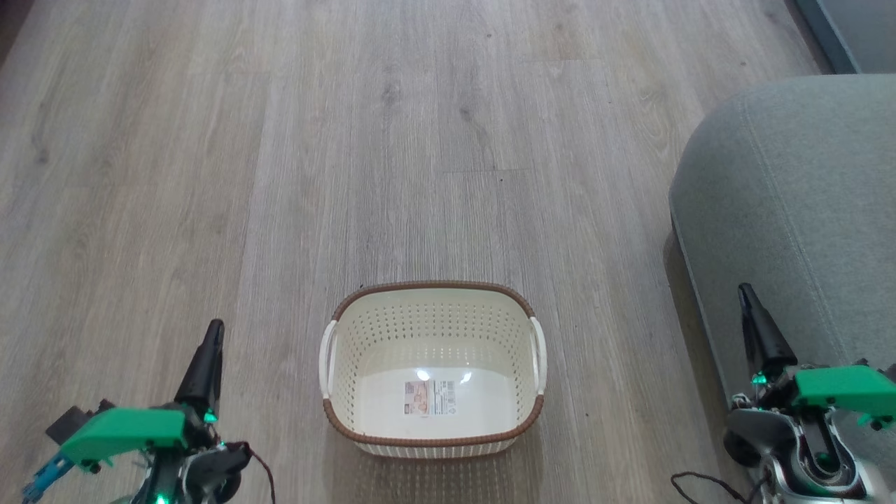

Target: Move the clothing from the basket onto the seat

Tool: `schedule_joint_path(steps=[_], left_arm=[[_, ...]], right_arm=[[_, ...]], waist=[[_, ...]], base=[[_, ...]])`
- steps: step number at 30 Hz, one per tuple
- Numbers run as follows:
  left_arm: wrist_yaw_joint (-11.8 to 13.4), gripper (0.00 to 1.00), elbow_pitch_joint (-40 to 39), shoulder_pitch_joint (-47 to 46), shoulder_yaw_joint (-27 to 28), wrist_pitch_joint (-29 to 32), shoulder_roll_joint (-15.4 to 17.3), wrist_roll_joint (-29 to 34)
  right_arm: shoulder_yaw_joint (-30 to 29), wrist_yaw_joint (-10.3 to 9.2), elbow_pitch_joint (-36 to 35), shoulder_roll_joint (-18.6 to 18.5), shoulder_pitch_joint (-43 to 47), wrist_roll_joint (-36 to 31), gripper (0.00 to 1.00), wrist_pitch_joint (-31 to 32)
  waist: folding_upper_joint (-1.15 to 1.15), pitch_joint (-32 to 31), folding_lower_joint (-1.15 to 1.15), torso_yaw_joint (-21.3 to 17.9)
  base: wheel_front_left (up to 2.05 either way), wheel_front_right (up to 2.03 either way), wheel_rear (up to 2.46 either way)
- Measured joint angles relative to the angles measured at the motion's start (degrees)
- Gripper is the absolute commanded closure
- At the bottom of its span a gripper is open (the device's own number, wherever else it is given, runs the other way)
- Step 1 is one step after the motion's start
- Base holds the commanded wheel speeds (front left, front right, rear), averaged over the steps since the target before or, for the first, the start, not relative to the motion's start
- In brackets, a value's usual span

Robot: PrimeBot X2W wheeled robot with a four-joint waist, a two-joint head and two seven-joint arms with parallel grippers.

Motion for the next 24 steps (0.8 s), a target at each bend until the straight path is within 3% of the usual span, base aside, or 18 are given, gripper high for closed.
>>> schedule_joint_path(steps=[24], left_arm=[[0.0, 1.00, 0.0, 0.0, 0.0, 0.0, 0.0, 0.0]], right_arm=[[0.0, 0.00, 0.0, 0.0, 0.0, 0.0, 1.00, 0.0]], waist=[[0.00, 0.0, 0.00, 0.0]], base=[[0.00, 0.00, 0.00]])
